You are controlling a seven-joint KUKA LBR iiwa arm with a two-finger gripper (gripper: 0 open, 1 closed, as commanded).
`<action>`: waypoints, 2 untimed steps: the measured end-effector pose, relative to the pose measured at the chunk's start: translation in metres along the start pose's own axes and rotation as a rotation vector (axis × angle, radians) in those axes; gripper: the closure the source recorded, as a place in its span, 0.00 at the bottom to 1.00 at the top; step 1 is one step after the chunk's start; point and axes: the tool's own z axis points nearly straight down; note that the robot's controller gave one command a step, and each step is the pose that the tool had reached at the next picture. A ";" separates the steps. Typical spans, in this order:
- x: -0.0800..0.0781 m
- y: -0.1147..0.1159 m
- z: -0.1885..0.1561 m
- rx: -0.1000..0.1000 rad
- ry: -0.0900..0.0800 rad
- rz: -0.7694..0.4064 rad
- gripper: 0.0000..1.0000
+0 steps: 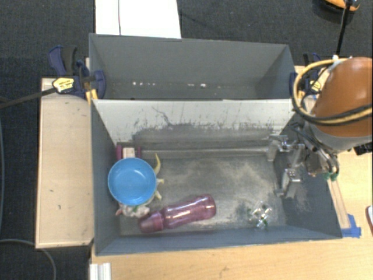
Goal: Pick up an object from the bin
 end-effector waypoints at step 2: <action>0.000 0.000 0.000 0.000 0.000 -0.001 0.00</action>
Offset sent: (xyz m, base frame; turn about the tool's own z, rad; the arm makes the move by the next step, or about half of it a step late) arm -0.0184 0.1008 -0.0352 -0.1887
